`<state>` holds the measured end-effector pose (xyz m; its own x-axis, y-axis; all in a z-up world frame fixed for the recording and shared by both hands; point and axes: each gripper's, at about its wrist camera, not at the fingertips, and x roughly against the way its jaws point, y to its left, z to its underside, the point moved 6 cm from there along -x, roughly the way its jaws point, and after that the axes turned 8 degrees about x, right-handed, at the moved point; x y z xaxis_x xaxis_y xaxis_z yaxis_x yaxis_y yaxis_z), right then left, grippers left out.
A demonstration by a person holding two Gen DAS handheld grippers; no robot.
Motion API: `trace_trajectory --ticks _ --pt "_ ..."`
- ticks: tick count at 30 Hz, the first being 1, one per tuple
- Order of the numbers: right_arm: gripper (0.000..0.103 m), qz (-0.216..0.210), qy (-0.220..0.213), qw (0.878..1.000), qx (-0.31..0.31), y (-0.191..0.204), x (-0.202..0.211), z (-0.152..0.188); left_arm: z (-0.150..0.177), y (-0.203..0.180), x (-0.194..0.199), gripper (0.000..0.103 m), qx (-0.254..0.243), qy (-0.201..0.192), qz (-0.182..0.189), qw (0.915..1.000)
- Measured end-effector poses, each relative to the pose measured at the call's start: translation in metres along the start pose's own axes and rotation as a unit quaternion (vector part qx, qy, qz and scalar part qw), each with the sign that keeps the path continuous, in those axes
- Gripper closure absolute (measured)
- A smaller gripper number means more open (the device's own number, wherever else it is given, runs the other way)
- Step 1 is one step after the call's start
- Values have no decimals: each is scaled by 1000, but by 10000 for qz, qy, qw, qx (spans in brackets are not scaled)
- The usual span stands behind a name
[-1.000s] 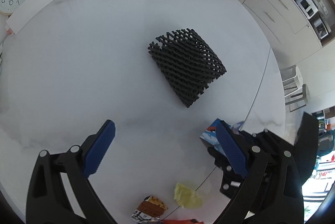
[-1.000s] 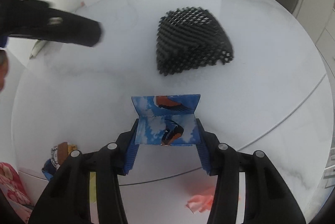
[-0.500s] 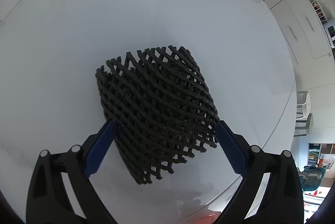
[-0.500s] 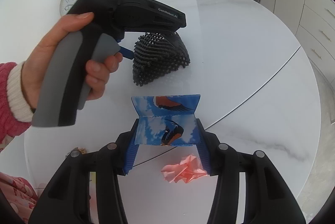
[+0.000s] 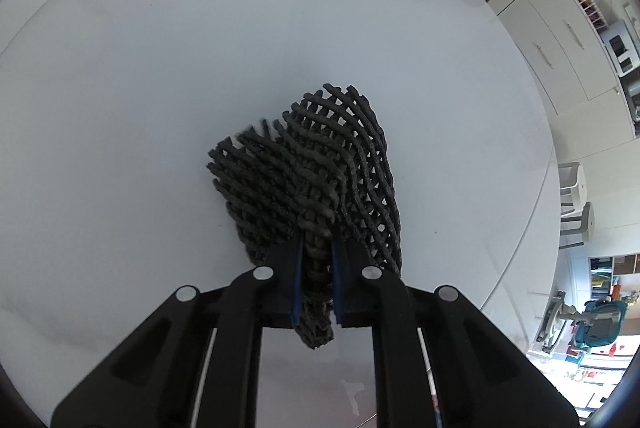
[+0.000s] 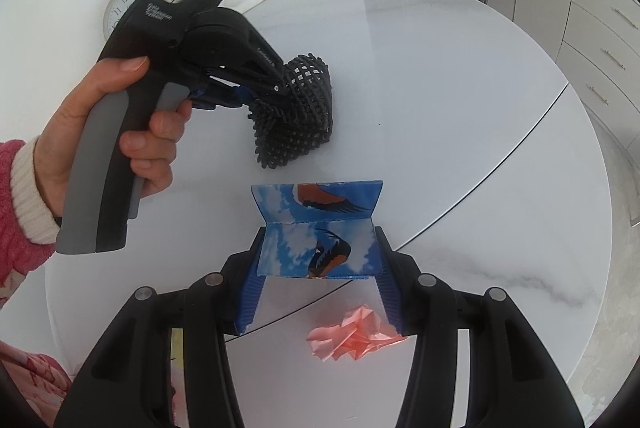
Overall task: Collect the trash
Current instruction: 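Carry the black mesh and blue-white box to the bin with both tools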
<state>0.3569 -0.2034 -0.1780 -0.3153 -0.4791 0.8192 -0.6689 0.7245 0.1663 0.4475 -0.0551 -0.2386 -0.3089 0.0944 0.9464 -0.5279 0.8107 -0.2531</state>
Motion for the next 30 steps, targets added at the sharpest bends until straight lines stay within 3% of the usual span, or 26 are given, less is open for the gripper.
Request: trace_trajectory --ticks 9,16,22,30 --pt "52 109 -193 9998 -18 21 33 3 33 23 82 92 -430 -453 270 9977" --pt "52 532 -235 9983 -95 51 78 27 112 41 155 92 -1193 -761 16 9899" --pt "52 900 -211 9940 -581 76 122 90 199 60 197 92 -1833 -665 -36 9808" --pt "52 1383 -62 9803 -1407 112 168 195 314 78 215 92 -2789 -353 76 9596"
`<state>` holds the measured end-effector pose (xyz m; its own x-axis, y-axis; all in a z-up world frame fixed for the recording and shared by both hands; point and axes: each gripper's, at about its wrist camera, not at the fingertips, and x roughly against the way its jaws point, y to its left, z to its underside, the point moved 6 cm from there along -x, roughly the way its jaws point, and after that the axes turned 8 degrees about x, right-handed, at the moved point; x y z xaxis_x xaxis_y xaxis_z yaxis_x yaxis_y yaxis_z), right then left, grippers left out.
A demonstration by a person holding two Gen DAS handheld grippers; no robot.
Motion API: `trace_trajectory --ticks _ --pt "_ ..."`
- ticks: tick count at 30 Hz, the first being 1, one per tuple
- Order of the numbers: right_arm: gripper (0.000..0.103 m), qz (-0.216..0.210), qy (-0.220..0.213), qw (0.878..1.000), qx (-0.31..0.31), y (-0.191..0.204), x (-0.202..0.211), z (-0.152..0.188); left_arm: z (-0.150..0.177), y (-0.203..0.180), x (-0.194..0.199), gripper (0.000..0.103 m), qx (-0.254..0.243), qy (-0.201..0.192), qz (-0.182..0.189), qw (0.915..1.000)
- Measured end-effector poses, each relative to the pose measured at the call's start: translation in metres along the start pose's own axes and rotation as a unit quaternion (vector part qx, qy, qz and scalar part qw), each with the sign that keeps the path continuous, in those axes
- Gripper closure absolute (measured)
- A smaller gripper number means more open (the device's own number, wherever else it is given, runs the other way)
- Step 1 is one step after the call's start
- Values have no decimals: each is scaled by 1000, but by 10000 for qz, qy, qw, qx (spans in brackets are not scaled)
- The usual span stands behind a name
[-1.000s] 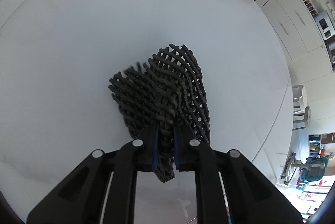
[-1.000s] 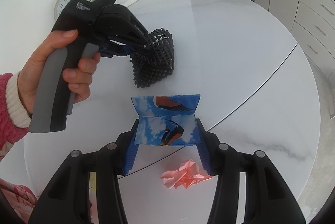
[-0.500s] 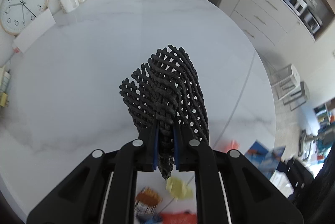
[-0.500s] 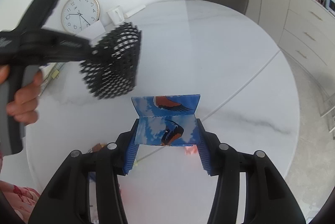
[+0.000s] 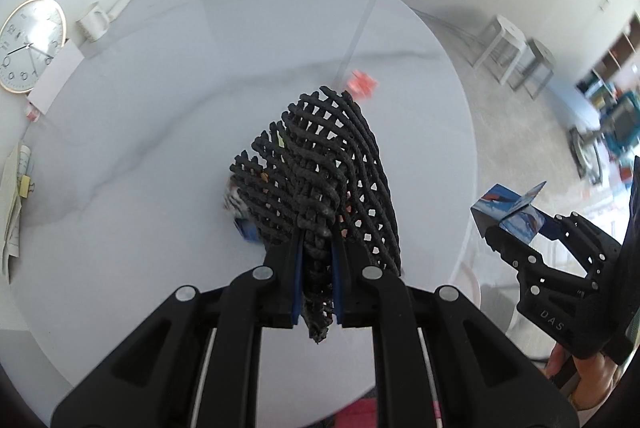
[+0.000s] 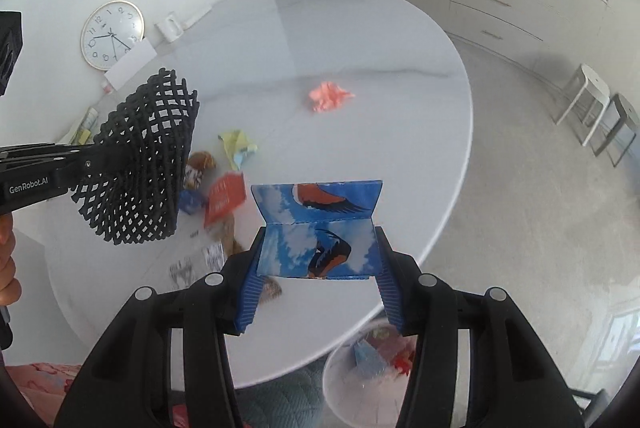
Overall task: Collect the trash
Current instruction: 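Carry the black mesh and blue-white box to the bin with both tools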
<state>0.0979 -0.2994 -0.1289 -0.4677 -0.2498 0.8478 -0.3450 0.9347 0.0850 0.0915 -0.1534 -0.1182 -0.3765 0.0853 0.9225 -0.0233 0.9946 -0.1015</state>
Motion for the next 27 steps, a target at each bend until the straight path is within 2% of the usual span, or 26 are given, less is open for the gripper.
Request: trace_trajectory --ticks 6,12,16,20,23,27 --pt "52 404 142 9974 -578 -12 40 85 70 -46 2 91 -723 364 377 9960" --pt "52 657 297 9901 -1208 -38 67 155 122 -96 -5 91 -1454 685 639 9849" --pt "52 743 364 9865 -1416 -60 71 177 159 -145 -16 91 -1802 898 753 9766" --pt "52 791 391 9856 -1444 -86 74 189 176 -181 -39 91 -2071 1054 771 9696" --pt "52 703 410 9867 -1406 -102 77 199 187 -201 -62 91 -2041 1387 850 9653" --pt "52 529 448 9893 -1283 -119 74 206 198 -217 -91 91 -2004 1616 635 9642"
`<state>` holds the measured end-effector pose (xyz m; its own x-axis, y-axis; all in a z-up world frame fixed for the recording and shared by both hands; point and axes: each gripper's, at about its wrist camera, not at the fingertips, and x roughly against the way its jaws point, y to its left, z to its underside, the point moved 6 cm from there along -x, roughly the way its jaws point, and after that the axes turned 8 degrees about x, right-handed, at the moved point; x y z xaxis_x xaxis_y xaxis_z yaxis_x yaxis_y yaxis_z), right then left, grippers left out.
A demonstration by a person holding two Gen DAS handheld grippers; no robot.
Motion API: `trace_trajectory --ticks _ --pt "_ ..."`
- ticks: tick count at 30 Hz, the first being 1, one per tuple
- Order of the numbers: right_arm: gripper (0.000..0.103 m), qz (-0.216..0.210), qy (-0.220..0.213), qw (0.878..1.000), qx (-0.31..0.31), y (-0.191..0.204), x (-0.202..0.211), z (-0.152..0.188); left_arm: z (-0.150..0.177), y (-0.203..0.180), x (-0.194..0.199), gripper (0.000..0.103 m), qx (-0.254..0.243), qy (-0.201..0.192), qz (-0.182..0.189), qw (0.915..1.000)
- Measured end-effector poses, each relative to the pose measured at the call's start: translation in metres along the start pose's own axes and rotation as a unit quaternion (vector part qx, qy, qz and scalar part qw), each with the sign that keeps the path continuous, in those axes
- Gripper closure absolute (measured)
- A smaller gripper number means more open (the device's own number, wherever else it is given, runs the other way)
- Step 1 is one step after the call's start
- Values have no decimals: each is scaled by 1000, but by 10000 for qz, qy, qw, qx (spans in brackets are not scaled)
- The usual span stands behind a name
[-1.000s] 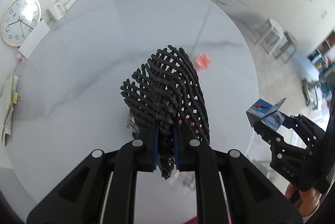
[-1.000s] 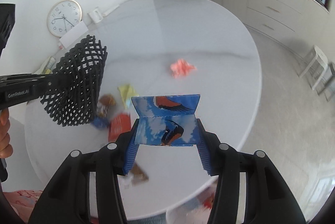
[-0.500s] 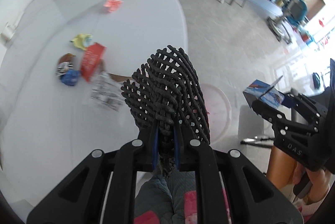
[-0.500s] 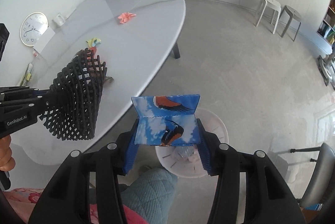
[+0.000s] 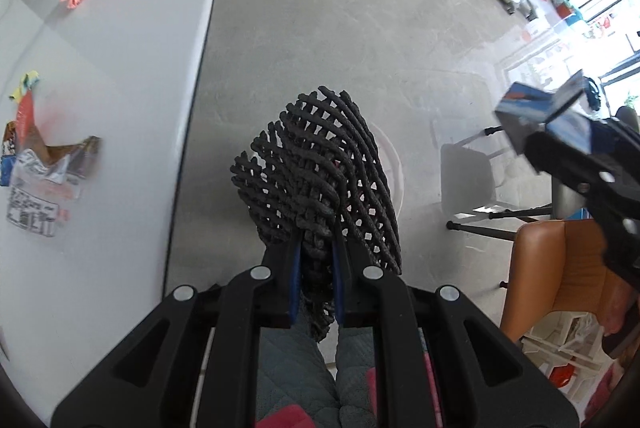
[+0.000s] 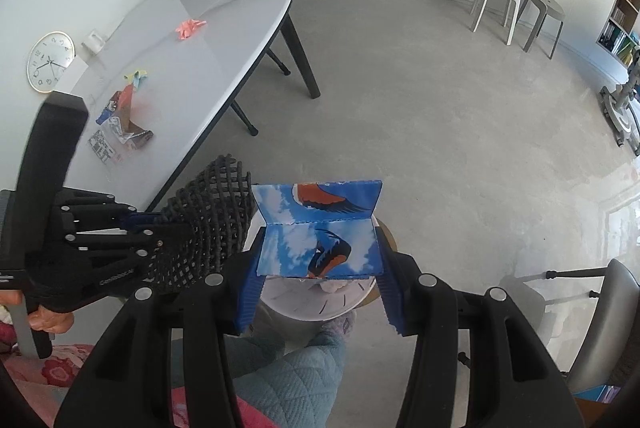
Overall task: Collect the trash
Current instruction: 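Carry the black mesh and blue-white box to the bin with both tools, then open both tools over the bin, dropping mesh and box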
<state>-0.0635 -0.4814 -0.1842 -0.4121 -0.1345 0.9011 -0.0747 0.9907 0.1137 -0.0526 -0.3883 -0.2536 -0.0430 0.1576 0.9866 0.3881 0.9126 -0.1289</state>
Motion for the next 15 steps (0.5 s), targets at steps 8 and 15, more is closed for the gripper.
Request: trace_trajectory --ticks 8,15 --pt "52 -416 212 9983 354 -15 -21 -6 -3 -6 -31 54 348 350 -131 9987" --pt "52 -625 336 9959 553 -22 -34 -10 -3 -3 -25 47 614 255 -160 9977"
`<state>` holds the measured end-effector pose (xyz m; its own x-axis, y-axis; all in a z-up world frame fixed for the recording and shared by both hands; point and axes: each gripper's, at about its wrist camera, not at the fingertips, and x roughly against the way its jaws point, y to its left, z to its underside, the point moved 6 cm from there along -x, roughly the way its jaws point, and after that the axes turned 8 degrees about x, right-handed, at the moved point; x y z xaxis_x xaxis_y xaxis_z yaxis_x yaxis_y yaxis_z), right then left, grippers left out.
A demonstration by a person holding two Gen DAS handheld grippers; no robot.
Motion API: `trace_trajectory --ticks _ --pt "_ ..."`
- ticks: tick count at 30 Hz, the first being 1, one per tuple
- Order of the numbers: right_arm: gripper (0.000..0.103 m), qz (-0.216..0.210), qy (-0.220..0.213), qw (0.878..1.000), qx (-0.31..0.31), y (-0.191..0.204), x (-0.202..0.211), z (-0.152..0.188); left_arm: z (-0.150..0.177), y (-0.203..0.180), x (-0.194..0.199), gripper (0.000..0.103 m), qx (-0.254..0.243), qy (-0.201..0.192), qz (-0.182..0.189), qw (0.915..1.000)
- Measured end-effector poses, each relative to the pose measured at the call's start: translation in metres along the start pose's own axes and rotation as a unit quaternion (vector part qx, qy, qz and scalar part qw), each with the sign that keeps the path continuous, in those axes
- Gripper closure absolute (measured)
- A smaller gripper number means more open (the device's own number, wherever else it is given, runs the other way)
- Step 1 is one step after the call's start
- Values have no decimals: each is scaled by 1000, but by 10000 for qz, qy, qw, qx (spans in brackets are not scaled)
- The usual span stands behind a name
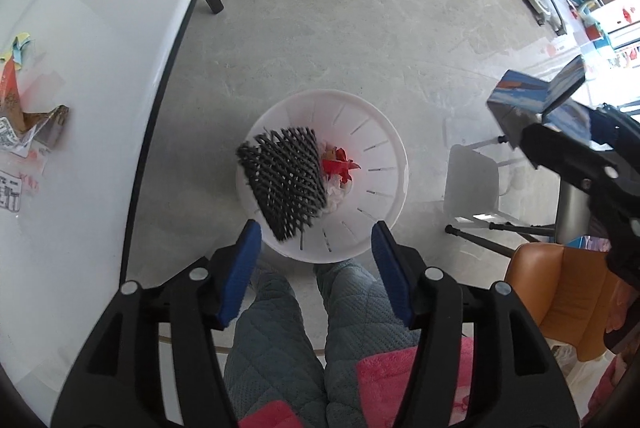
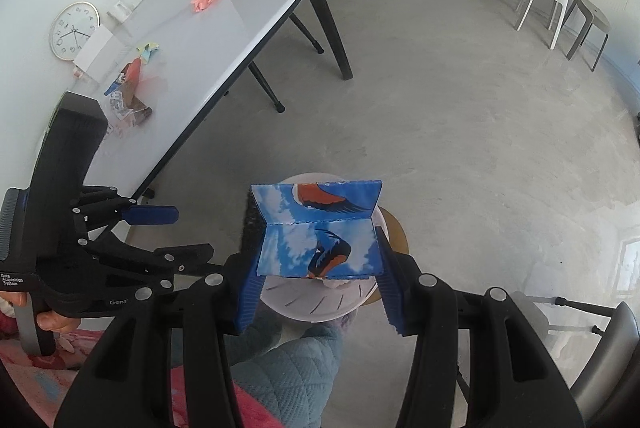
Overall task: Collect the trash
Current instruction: 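Open both tools over the bin, dropping mesh and box, then move both tools back over the table toward the snack wrapper and plastic bag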
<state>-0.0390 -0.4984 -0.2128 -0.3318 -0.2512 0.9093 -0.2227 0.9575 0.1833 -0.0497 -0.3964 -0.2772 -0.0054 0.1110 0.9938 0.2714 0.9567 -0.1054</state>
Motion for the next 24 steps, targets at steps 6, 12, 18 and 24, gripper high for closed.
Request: trace_trajectory --ticks 6,12,18,24 --pt "52 -60 113 9998 153 3 -10 2 -3 10 34 40 203 -531 -47 9984" --pt "43 -179 264 9984 474 21 -27 5 -4 31 79 33 496 -1079 -137 9928" --pt "29 -100 296 9979 574 27 -32 2 0 62 116 29 872 -1480 -200 9849" --pt "11 73 19 9983 572 27 -9 -18 1 84 138 25 1211 -1707 -251 9775"
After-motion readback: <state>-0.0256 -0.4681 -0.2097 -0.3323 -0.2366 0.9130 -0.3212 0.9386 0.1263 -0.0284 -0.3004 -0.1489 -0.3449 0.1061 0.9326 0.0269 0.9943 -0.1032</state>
